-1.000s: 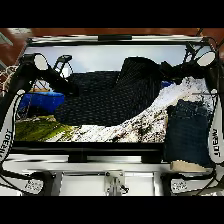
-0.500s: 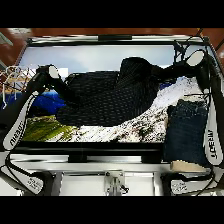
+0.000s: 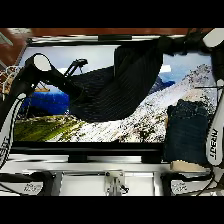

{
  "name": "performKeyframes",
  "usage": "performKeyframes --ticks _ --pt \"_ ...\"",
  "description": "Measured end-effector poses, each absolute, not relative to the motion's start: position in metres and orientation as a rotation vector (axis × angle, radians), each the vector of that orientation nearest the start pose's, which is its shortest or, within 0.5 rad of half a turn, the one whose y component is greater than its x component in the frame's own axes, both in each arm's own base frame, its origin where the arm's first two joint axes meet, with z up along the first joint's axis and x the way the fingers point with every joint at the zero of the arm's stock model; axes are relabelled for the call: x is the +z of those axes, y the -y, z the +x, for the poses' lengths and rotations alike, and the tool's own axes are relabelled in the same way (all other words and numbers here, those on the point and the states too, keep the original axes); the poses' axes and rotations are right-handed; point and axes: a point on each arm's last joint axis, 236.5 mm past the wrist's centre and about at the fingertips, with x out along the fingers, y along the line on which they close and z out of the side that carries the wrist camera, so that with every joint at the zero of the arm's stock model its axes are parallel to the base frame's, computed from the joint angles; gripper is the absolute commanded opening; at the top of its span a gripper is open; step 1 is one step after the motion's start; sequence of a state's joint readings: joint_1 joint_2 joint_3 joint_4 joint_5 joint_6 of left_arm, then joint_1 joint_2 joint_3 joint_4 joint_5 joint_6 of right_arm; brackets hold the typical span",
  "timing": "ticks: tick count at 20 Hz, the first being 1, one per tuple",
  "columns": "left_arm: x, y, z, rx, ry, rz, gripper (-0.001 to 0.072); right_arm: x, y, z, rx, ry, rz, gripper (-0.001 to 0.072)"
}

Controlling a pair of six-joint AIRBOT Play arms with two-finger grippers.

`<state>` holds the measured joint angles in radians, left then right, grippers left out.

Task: Fold the shirts.

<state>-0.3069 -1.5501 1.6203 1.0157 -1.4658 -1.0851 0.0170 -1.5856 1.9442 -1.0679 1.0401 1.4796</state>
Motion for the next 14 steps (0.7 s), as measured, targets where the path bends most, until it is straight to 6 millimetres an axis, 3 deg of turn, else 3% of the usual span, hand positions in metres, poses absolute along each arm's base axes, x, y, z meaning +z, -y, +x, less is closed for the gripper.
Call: performKeyframes --ticks 2,4,6,9,10,12,14 --pt "0.106 0.293 0.334 -1.131 -1.135 0.186 0.0058 0.272 -0.115 0.552 0.413 -0.534 0.327 0.0118" --pt "0.121 0.34 0.297 -1.256 -1.076 0.224 0.0058 0.31 -0.129 0.544 0.483 -0.451 0.374 0.0118" --pt "0.121 0.382 0.263 -1.346 -1.029 0.246 0.0058 0.34 -0.144 0.529 0.565 -0.4 0.416 0.0118" --pt "0.11 0.435 0.24 -1.372 -0.949 0.221 0.0064 0.369 -0.161 0.498 0.665 -0.377 0.437 0.0118" --pt "0.106 0.452 0.237 -1.367 -0.918 0.203 0.0137 0.374 -0.166 0.487 0.693 -0.385 0.431 0.0118" --pt "0.104 0.477 0.236 -1.35 -0.86 0.163 0.0676 0.377 -0.174 0.469 0.737 -0.412 0.415 0.0118" --pt "0.107 0.487 0.244 -1.325 -0.818 0.134 0.0711 0.369 -0.177 0.457 0.758 -0.463 0.381 0.0118"
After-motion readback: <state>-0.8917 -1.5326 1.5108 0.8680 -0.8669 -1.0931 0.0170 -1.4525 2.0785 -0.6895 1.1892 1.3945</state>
